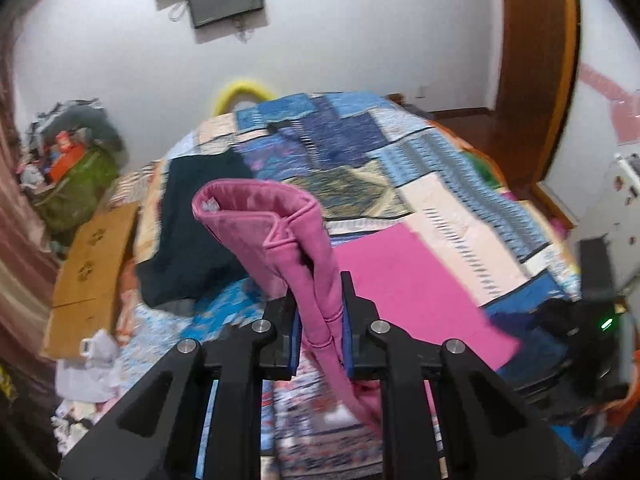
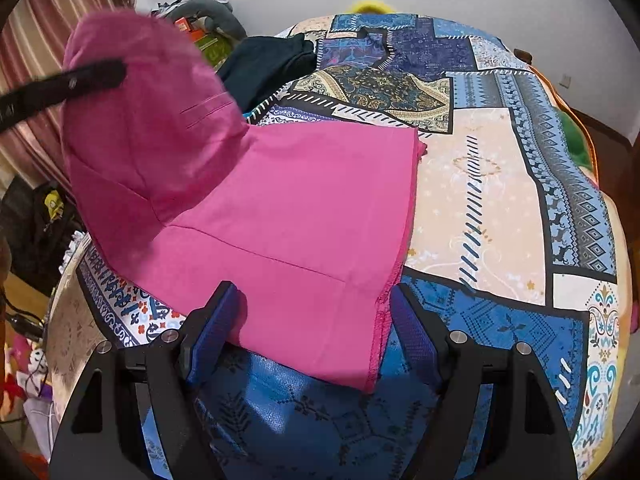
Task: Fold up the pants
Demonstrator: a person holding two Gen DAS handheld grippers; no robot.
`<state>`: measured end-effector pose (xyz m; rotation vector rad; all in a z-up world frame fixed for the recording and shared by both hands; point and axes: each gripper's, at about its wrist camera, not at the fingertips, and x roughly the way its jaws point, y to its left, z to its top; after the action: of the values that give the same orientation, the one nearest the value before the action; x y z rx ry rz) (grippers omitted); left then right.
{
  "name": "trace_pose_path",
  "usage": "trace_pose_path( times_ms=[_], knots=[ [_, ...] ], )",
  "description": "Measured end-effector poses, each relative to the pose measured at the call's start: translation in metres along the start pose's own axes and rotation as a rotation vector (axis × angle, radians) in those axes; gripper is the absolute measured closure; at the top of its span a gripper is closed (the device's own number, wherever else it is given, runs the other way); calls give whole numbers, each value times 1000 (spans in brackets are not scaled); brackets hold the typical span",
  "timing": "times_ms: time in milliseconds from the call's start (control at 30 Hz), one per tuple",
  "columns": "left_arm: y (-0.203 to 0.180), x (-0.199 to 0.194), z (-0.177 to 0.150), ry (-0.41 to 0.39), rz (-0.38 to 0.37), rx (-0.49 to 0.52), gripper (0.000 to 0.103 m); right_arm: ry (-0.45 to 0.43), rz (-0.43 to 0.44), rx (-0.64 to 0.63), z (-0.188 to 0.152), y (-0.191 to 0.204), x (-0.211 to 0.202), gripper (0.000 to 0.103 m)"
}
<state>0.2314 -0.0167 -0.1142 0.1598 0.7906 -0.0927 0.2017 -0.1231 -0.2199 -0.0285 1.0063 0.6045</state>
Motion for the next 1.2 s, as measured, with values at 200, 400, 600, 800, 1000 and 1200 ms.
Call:
trace_pose_path(
  times_ms=[200, 400, 600, 800, 1000, 1200],
  knots=[
    [-26, 18, 13, 55, -160, -3, 89, -1, 6, -7, 1, 0, 0, 28],
    [-40, 44, 8, 174, -310, -57, 89, -3, 13, -4, 0, -2, 1, 28],
    [-52, 64, -4, 254, -331, -53, 87, -2, 14, -3, 1, -3, 1, 28],
    [-54, 59, -14, 267, -340, -20, 51, -2, 13, -3, 1, -3, 1, 28],
    [-35, 41, -8, 220, -343, -24, 39, -2, 16, 9, 0, -6, 1, 27],
    [1, 37, 14, 138, -222, -35, 22, -1, 15, 13, -2, -6, 0, 27]
  ],
)
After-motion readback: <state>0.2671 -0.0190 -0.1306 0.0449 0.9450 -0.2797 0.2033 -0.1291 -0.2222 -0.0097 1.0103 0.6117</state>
